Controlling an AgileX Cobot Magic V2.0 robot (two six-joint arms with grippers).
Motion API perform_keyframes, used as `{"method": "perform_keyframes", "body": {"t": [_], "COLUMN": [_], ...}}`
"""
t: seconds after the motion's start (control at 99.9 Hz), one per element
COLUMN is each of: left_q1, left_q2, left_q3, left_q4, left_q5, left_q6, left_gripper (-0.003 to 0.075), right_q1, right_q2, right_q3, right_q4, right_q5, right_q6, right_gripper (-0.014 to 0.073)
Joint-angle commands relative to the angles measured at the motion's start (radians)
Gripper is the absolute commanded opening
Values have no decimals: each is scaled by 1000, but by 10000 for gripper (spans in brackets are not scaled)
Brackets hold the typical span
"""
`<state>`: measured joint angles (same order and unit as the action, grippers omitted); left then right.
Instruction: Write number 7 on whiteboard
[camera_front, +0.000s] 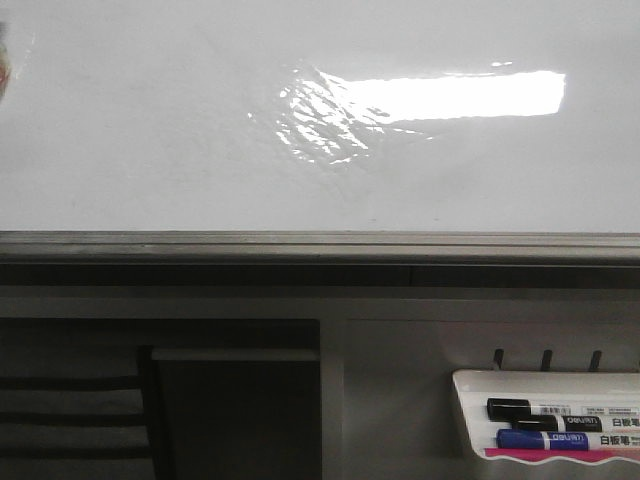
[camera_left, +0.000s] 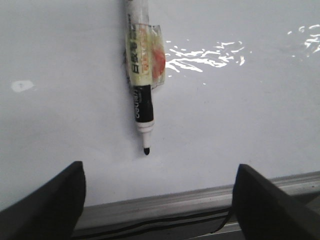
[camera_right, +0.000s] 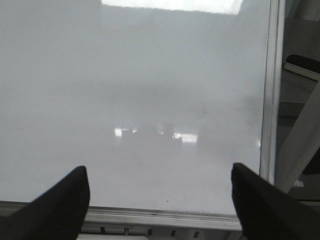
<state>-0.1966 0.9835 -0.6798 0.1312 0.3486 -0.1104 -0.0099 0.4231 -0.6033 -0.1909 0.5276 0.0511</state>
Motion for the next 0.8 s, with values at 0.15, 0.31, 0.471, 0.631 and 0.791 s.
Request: {"method": "perform_keyframes", "body": {"t": [0.15,0.31,0.471,0.631,0.791], "left_q1": [17,26,31,31,31], "left_q2": [175,262,313,317,317], "left_q3": [-152,-201,-225,-225,-225], "left_q4": [-6,-9,-8,-8,-8], "left_q5": [-74,-83,-92,-120,-123], "left_q6": [-1,-1,-1,-1,-1], "left_gripper": [545,545,545,476,334], "right_q1": [-4,-4,-4,-4,-4], "right_q2": [15,15,15,15,15], "right_q3": [-35,-35,-35,-35,-35], "right_q4": [-19,-19,-19,-19,-19], "right_q5": [-78,-78,-78,-78,-78], "right_q6": [-8,-8,-8,-8,-8], "right_gripper": [526,526,526,526,526]}}
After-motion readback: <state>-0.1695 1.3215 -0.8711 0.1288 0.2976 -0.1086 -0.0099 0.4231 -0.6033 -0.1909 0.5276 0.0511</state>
